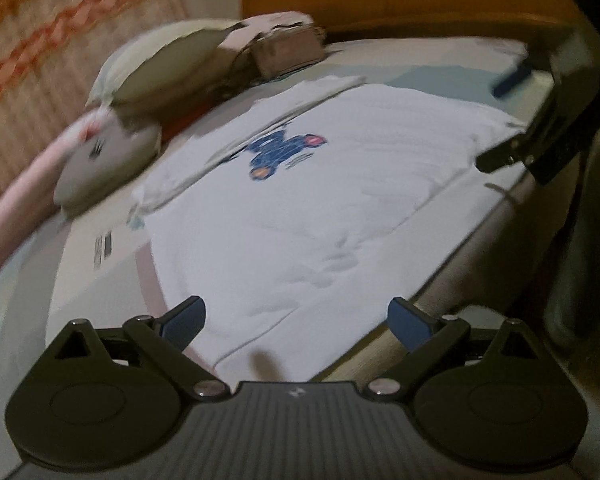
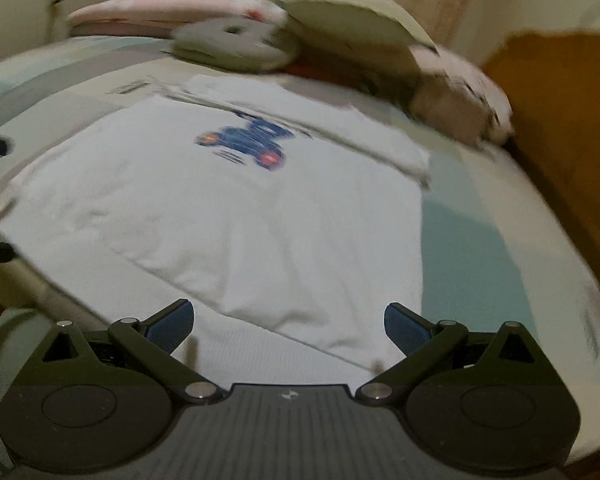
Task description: Fold clothes
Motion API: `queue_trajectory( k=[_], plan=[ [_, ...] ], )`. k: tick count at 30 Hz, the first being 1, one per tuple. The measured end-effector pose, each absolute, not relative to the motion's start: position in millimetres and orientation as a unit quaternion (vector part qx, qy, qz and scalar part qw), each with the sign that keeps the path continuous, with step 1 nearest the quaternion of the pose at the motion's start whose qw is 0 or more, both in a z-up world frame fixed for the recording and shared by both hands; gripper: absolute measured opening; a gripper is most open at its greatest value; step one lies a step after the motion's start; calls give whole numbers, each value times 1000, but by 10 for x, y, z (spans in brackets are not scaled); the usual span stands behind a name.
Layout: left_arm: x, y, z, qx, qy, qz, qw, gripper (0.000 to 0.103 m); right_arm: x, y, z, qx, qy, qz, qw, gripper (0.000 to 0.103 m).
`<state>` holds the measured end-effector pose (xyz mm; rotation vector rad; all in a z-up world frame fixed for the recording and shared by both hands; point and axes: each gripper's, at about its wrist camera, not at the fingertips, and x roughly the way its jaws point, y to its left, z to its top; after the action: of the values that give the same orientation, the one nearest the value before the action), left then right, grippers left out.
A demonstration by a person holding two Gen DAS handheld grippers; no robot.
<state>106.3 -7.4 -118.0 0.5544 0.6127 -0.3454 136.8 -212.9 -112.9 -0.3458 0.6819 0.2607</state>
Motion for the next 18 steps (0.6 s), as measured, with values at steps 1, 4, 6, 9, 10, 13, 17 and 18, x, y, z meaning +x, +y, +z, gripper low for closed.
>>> queue_trajectory(
  k=[1, 4, 6, 9, 10, 13, 17, 18],
  plan=[
    [1065, -125, -1207, 279, 295, -171, 898, 98, 1336, -2096, -1104, -180, 328, 130, 918, 103],
    [1061, -256, -1286, 308, 289, -184, 887, 98, 1301, -2036, -1048, -183, 323, 146, 917, 103],
    [1068, -326, -1332, 329, 282, -192, 881, 98, 1307, -2020, -1020, -180, 322, 152, 917, 103],
    [1092, -400, -1378, 355, 268, -195, 874, 99, 1334, -1990, -988, -180, 323, 155, 916, 103],
    [1109, -401, -1364, 354, 262, -195, 876, 99, 1338, -1985, -981, -180, 323, 155, 916, 103],
    [1187, -363, -1287, 341, 259, -183, 885, 99, 1327, -1988, -950, -177, 322, 157, 917, 103],
    [1287, -281, -1196, 319, 261, -181, 893, 99, 1283, -1957, -888, -178, 311, 178, 916, 103],
    [1300, -277, -1194, 317, 262, -181, 893, 99, 1266, -1928, -877, -182, 306, 193, 914, 103]
  ],
)
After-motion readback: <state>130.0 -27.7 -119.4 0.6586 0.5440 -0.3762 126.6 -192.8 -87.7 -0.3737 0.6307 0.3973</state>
